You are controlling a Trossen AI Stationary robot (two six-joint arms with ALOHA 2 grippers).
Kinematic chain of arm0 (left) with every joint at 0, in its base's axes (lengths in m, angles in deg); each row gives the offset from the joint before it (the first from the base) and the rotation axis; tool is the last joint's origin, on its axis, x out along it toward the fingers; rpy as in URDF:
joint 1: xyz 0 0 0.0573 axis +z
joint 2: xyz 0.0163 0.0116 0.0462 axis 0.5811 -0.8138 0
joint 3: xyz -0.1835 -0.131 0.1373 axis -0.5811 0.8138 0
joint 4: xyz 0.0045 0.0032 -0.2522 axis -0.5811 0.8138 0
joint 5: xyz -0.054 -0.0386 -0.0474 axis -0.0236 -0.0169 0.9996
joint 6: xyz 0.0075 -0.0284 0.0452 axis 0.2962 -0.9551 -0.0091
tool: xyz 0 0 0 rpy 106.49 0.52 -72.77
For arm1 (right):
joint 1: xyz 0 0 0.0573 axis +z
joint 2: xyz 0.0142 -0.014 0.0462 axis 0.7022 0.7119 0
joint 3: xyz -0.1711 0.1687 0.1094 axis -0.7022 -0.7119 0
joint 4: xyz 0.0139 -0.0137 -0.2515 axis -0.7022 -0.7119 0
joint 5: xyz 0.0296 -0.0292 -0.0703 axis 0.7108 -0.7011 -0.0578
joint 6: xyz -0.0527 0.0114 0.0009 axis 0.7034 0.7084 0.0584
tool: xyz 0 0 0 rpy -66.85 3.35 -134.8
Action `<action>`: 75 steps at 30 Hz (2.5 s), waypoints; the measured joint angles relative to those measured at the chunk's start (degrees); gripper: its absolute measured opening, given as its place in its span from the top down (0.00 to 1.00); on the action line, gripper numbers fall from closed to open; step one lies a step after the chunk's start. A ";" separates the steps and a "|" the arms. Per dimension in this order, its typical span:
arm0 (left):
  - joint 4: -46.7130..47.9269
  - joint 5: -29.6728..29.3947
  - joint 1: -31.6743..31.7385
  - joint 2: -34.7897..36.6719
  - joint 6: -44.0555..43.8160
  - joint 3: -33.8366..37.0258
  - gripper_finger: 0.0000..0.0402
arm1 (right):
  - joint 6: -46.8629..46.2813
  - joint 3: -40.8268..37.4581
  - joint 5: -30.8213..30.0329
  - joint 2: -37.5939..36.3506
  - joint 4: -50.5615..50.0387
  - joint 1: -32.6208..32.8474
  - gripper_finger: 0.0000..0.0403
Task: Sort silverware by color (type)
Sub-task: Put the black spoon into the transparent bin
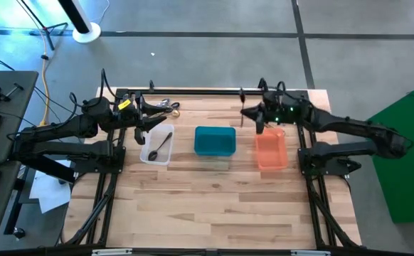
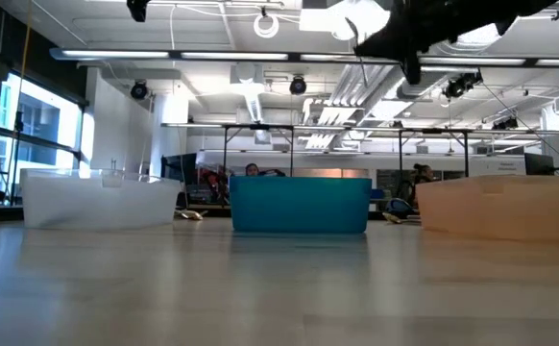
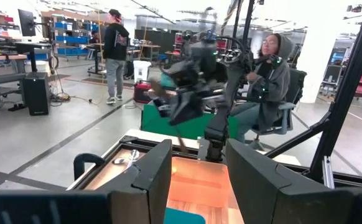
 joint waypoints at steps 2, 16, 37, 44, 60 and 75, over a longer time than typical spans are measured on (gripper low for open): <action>0.00 0.00 -0.01 -0.01 0.00 0.00 0.65 | 2.48 -0.02 -0.08 0.84 3.43 2.83 1.00; 0.01 0.00 -0.01 0.02 -0.02 0.00 0.65 | 4.61 0.16 0.21 2.71 8.56 7.59 1.00; -5.47 1.27 -0.01 -4.43 -4.04 -0.09 0.65 | 6.24 0.22 1.39 4.83 12.04 7.59 1.00; -15.00 3.04 -0.01 -16.03 -2.69 -0.09 0.65 | 4.76 0.29 2.12 13.27 27.60 9.20 1.00; -35.06 8.80 -0.32 -29.12 -7.61 -0.09 0.65 | 6.24 17.96 7.93 29.26 23.32 9.83 1.00; -33.11 10.95 -0.43 -31.52 -7.07 -1.99 0.65 | 8.78 25.18 14.03 34.50 14.32 9.10 1.00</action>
